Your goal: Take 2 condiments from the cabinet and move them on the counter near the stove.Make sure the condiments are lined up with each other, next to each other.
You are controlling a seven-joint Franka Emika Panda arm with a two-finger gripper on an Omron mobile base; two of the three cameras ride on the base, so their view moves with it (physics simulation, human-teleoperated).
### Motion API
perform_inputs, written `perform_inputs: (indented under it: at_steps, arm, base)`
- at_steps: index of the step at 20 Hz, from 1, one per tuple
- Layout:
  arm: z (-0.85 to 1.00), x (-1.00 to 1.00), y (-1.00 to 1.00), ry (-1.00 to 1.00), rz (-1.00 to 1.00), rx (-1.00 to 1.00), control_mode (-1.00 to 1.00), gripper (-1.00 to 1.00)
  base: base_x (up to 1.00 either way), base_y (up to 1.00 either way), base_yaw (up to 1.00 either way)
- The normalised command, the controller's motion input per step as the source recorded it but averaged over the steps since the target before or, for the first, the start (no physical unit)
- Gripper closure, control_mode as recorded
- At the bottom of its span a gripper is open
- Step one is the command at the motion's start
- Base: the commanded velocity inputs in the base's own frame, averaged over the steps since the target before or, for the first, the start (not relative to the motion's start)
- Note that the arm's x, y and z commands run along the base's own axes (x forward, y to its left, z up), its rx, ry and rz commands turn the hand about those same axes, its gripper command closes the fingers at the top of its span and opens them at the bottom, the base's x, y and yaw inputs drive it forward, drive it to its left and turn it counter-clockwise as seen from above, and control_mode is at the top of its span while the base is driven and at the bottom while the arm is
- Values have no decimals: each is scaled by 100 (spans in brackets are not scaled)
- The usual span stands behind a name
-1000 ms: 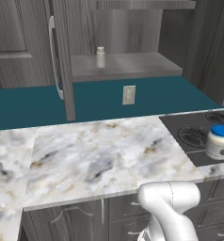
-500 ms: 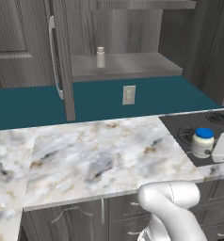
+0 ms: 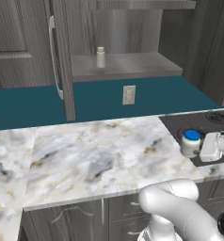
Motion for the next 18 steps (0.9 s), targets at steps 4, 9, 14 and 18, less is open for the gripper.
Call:
perform_inputs:
  at_steps: [4,9,14,18]
  arm:
    - [-17,48,-23,0,9,7,-100,100]
    - [-20,56,-6,0,5,6,-100,100]
    - [-40,45,0,0,2,0,-100,100]
    - [-41,36,0,0,0,0,-100,100]
  base:
    - [0,0,0]
    - [0,0,0]
    - [0,0,0]
    - [0,0,0]
